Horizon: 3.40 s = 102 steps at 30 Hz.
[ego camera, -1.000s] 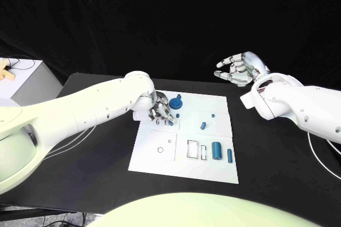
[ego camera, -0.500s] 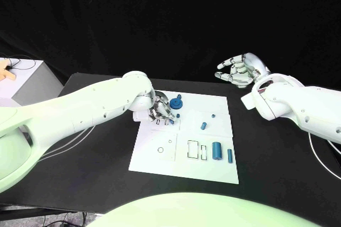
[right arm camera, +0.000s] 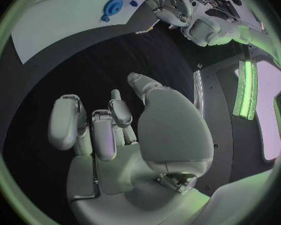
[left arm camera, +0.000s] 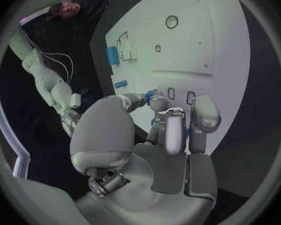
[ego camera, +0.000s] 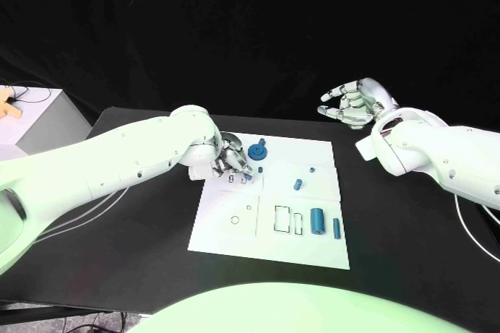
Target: Assemble the parts on the task board
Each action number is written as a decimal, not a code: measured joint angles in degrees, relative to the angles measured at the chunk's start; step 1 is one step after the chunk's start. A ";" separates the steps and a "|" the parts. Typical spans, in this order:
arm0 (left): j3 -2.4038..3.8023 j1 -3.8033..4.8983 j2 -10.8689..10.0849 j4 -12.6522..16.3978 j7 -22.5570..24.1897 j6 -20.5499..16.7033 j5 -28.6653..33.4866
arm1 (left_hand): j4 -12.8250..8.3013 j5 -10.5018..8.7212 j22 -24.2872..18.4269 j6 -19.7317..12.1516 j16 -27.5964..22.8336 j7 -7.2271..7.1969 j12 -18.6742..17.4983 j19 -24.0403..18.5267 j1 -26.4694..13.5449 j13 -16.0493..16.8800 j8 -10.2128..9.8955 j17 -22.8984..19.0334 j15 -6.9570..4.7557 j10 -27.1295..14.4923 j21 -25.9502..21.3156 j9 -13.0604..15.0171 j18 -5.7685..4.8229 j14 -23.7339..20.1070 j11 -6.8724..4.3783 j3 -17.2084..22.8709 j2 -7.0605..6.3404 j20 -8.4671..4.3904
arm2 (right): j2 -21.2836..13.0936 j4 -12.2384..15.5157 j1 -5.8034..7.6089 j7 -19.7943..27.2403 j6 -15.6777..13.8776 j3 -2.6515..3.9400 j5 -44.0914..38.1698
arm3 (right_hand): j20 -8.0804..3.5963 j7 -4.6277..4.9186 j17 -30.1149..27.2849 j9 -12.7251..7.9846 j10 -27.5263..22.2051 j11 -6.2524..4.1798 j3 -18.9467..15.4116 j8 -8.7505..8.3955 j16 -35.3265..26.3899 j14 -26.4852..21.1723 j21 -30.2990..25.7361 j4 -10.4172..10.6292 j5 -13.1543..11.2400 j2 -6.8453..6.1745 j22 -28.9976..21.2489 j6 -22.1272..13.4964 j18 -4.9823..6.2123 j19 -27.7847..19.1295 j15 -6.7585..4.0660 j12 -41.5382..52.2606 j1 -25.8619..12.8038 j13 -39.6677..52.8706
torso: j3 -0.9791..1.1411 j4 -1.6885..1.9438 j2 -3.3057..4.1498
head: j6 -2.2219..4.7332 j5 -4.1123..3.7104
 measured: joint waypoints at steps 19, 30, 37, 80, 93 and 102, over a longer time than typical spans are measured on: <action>-0.38 -1.04 -2.78 5.34 1.08 -8.58 -10.28 | 0.15 0.02 0.48 0.63 0.23 -0.13 0.23 0.21 -0.46 0.67 -0.02 0.00 0.00 0.72 0.22 0.22 0.00 0.00 -0.30 0.15 -0.46 -0.20 | -0.11 -0.15 0.00 0.00 -0.01 -0.01 0.25 | 0.00 0.00 -0.01 -0.01 0.00 0.00 -0.22 0.00 0.00 0.00 -0.23 0.22 0.00 0.30 -0.01 0.00 0.00 -0.41 0.00 0.00 -0.30 -0.11 | -0.02 0.00 0.02 | 0.00 0.23; -0.47 -2.35 -2.28 4.42 1.14 -8.64 -12.26 | 0.15 0.01 0.64 0.83 0.23 -0.17 0.23 0.21 -0.61 0.67 -0.08 0.00 0.01 0.71 0.22 0.21 0.00 0.00 -0.30 0.15 -0.61 -0.20 | -0.09 -0.17 -0.01 0.00 0.00 -0.01 0.30 | 0.00 0.00 -0.01 -0.01 -0.40 0.01 -0.21 0.23 -0.25 0.00 -0.64 0.21 0.00 0.30 -0.02 0.00 0.00 -0.41 0.00 -0.33 -0.30 -0.32 | -0.05 -0.06 0.08 | 0.00 0.22; -0.45 -2.54 -2.10 4.18 1.15 -8.34 -12.57 | 0.14 -0.01 0.64 1.04 0.23 -0.17 0.22 0.41 -0.68 0.72 -0.22 0.00 0.01 0.71 0.22 0.20 0.00 0.00 -0.29 0.15 -0.68 -0.41 | -0.09 -0.17 -0.01 -0.03 0.04 -0.01 0.31 | 0.00 0.00 -0.02 -0.01 -0.40 0.01 -0.21 0.23 -0.24 0.00 -0.64 0.21 0.00 0.30 -0.02 0.00 0.00 -0.41 0.00 -0.33 -0.30 -0.32 | -0.04 -0.06 0.08 | 0.00 0.16; -0.42 -2.97 -1.93 4.12 1.51 -5.90 -13.55 | 0.29 0.10 0.90 1.54 0.23 -0.26 0.22 0.41 -0.85 0.65 -0.42 0.00 0.01 0.70 0.49 0.26 -0.01 -0.01 -0.29 0.31 -0.86 -0.40 | 0.03 -0.25 -0.01 -0.20 0.34 -0.01 0.37 | 0.00 0.00 -0.03 0.09 -0.40 0.01 -0.46 0.23 -0.23 0.00 -0.63 0.46 0.34 0.30 0.00 -0.40 0.00 -0.40 0.00 -0.32 -0.29 -0.32 | -0.03 -0.03 0.07 | 0.00 0.24; -0.41 -3.03 -1.99 4.13 1.63 -5.33 -13.83 | 0.29 0.09 0.89 1.53 0.22 -0.23 0.22 0.41 -0.84 0.65 -0.46 -0.01 0.01 0.70 0.49 0.27 0.00 -0.01 -0.28 0.31 -0.85 -0.40 | 0.09 -0.25 -0.01 -0.26 0.46 -0.01 0.37 | 0.00 0.00 -0.03 0.09 -0.40 0.01 -0.46 0.44 -0.23 0.00 -0.63 0.46 0.34 0.30 0.00 -0.40 0.00 -0.40 0.00 -0.32 -0.29 -0.32 | -0.04 0.00 0.04 | 0.00 0.45; -0.40 -3.04 -1.96 3.91 1.68 -5.13 -13.91 | 0.29 0.04 0.89 1.51 0.23 -0.21 0.22 0.41 -0.84 0.50 -0.55 -0.01 0.01 0.70 0.49 0.33 0.00 -0.01 -0.28 0.31 -0.85 -0.40 | 0.12 -0.27 -0.01 -0.29 0.53 -0.01 0.37 | 0.00 0.00 -0.03 0.08 -0.40 0.01 -0.46 0.44 -0.23 0.00 -0.63 0.46 0.34 0.29 -0.01 -0.40 0.00 -0.40 0.00 -0.32 -0.29 -0.32 | -0.04 -0.01 0.05 | 0.00 0.46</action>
